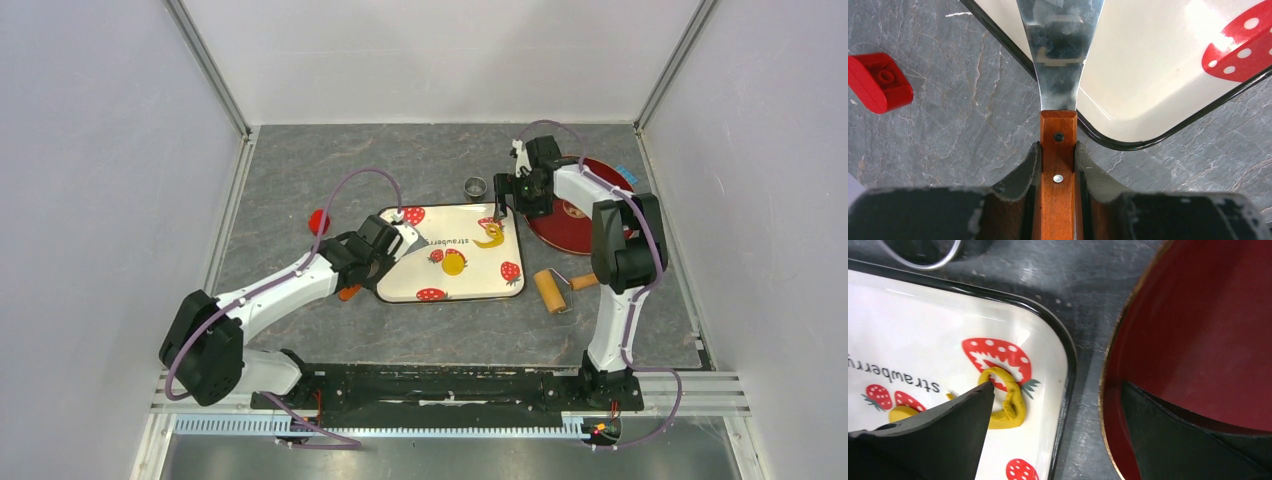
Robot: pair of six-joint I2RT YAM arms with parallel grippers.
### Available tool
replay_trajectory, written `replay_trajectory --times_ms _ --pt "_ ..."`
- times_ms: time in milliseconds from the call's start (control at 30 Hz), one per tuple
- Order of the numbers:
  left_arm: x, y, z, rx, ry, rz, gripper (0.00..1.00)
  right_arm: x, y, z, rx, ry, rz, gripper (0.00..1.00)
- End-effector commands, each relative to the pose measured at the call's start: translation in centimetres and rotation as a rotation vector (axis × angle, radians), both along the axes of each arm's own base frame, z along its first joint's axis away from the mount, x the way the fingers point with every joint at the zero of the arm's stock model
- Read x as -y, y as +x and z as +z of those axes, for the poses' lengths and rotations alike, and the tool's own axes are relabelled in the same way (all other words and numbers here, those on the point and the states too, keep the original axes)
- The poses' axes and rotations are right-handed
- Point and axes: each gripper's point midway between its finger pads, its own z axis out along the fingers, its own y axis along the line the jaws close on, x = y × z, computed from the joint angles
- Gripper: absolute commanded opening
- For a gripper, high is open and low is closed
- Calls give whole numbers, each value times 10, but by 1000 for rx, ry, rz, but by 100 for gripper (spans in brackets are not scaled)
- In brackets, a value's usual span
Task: Roll out the dumpling wrappers from the dough
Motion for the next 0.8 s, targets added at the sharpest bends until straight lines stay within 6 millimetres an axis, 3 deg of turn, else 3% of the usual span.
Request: replay_trajectory --times_ms 0,167,400,533,767 --pt "12 13 7 44 -21 -59 2 -16 -15 -4 -54 74 95 98" --pt "18 15 -2 21 -14 -96 2 -20 -59 -20 -122 133 135 98" --pt "26 15 -17 -53 11 -131 2 -29 -96 -17 -126 206 159 98" --pt "28 14 -20 -81 17 -143 2 -33 -103 -10 -117 220 176 98" --pt "25 17 -11 -62 36 -151 2 -23 -94 14 -41 162 125 98"
